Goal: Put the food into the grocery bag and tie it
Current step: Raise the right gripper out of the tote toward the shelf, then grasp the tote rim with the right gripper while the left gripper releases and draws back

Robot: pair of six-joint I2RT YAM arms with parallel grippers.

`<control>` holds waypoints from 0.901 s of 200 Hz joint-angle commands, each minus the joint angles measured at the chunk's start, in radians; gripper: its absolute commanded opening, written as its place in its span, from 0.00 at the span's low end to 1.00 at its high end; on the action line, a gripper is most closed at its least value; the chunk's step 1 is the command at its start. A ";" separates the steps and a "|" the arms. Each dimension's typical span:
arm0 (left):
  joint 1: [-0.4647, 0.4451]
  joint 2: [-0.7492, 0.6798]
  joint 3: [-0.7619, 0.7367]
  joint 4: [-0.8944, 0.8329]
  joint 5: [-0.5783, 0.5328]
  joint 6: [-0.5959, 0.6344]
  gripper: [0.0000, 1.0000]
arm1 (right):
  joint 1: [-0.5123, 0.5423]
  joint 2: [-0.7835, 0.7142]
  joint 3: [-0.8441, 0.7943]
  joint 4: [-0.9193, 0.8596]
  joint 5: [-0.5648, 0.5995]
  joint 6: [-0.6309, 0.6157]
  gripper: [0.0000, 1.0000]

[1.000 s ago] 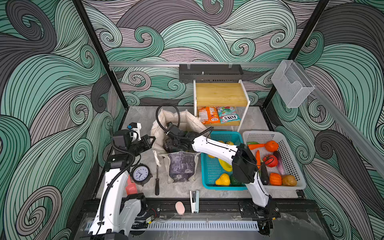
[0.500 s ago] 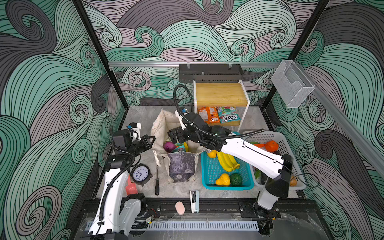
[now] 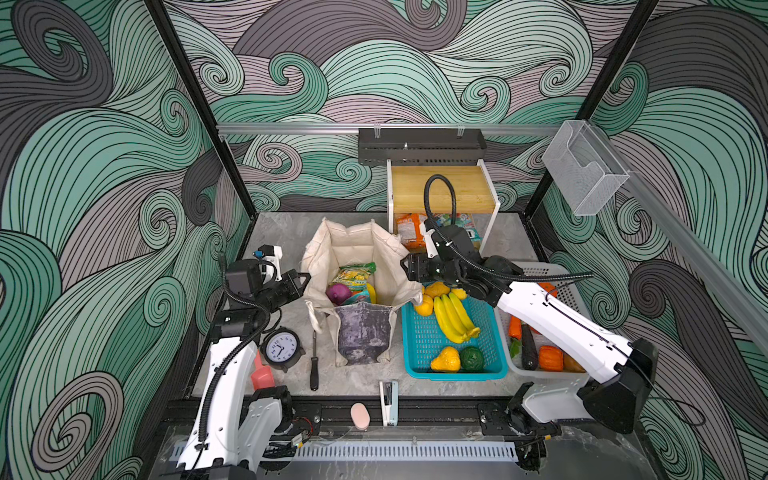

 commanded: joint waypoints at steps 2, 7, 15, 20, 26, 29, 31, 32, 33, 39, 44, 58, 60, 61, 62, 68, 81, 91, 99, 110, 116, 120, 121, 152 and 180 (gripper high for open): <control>0.002 -0.013 0.013 0.001 -0.010 0.021 0.00 | 0.008 0.019 -0.051 0.077 -0.090 0.040 0.53; 0.001 -0.013 0.016 0.001 -0.011 0.019 0.00 | 0.008 0.024 -0.057 0.086 -0.088 0.043 0.47; 0.002 -0.010 0.021 0.000 -0.017 0.015 0.00 | 0.009 0.030 -0.055 0.083 -0.073 0.041 0.37; 0.002 -0.008 0.031 -0.006 -0.026 0.012 0.00 | 0.012 0.030 -0.050 0.079 -0.056 0.035 0.31; 0.002 -0.004 0.049 -0.030 -0.043 0.007 0.00 | 0.018 0.026 -0.045 0.079 -0.034 0.026 0.24; 0.002 0.000 0.063 -0.044 -0.054 0.006 0.00 | 0.022 0.023 -0.039 0.077 -0.022 0.017 0.18; 0.002 0.001 0.071 -0.055 -0.063 0.005 0.00 | 0.025 0.022 -0.035 0.076 -0.013 0.013 0.14; 0.002 0.003 0.078 -0.062 -0.065 0.004 0.00 | 0.026 0.021 -0.032 0.074 -0.010 0.011 0.12; 0.002 0.003 0.082 -0.068 -0.070 0.003 0.00 | 0.028 0.020 -0.029 0.073 -0.003 0.008 0.10; 0.002 0.010 0.108 -0.094 -0.084 0.006 0.00 | 0.039 0.015 -0.011 0.061 0.031 -0.008 0.00; 0.002 0.014 0.128 -0.111 -0.092 0.008 0.00 | 0.050 0.010 0.008 0.049 0.062 -0.025 0.00; 0.002 0.018 0.169 -0.133 -0.129 0.015 0.00 | 0.066 0.011 0.060 0.002 0.117 -0.050 0.00; 0.002 0.019 0.174 -0.138 -0.138 0.016 0.00 | 0.066 0.010 0.067 -0.006 0.121 -0.052 0.00; 0.002 0.019 0.177 -0.140 -0.143 0.018 0.00 | 0.066 0.012 0.071 -0.007 0.125 -0.053 0.00; 0.002 0.019 0.179 -0.141 -0.147 0.019 0.00 | 0.066 0.012 0.074 -0.012 0.126 -0.053 0.00; 0.002 0.022 0.194 -0.158 -0.180 0.021 0.00 | 0.066 0.013 0.091 -0.030 0.144 -0.057 0.00; 0.004 0.031 0.223 -0.200 -0.256 0.027 0.00 | 0.066 0.007 0.107 -0.048 0.183 -0.069 0.00; 0.003 0.037 0.241 -0.216 -0.285 0.034 0.00 | 0.066 0.003 0.112 -0.053 0.192 -0.074 0.00; 0.003 0.039 0.253 -0.218 -0.288 0.033 0.00 | 0.067 0.000 0.119 -0.054 0.189 -0.074 0.00; 0.003 0.042 0.266 -0.209 -0.258 0.033 0.00 | 0.077 0.003 0.135 -0.058 0.189 -0.081 0.00; 0.003 0.044 0.269 -0.205 -0.245 0.028 0.00 | 0.086 0.008 0.145 -0.061 0.189 -0.086 0.00; 0.002 0.046 0.272 -0.199 -0.231 0.025 0.00 | 0.092 0.014 0.150 -0.060 0.189 -0.088 0.00; 0.002 0.046 0.273 -0.198 -0.228 0.024 0.00 | 0.093 0.015 0.151 -0.060 0.189 -0.088 0.00; 0.000 0.074 0.284 -0.173 -0.183 0.026 0.00 | 0.118 0.078 0.157 -0.041 0.160 -0.065 0.00; -0.001 0.127 0.265 -0.147 -0.076 0.025 0.00 | 0.132 0.136 0.164 -0.025 0.134 -0.046 0.00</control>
